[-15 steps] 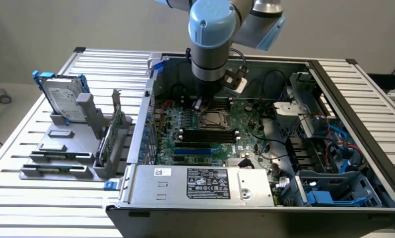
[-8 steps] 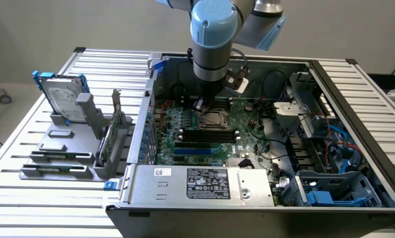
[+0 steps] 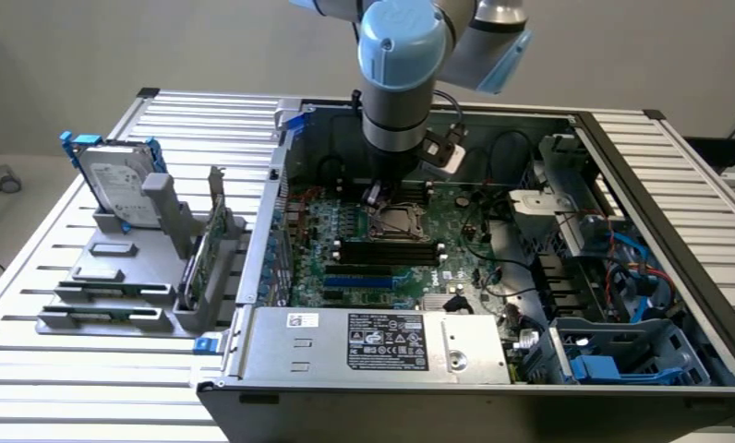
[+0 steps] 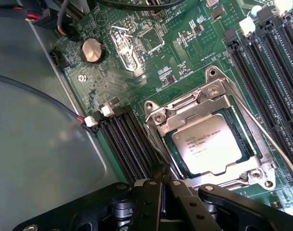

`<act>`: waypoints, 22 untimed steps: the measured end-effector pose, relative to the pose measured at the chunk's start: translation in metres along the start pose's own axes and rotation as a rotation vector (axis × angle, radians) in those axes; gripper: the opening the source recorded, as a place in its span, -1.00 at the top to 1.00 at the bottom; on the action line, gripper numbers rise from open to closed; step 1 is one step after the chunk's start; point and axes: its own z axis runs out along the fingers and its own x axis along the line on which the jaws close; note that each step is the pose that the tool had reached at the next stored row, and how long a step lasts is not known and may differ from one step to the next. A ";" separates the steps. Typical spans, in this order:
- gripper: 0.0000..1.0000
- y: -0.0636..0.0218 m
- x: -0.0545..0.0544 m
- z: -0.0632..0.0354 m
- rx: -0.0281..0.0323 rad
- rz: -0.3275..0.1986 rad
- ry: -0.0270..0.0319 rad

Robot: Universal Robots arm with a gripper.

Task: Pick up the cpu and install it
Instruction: 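Close the cpu cover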

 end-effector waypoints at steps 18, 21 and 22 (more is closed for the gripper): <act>0.79 0.0048 0.003 0.0018 0.0006 -0.002 -0.0002; 0.79 0.0055 0.004 0.0021 0.0008 -0.002 -0.0001; 0.79 0.0057 0.004 0.0022 0.0008 -0.002 -0.0002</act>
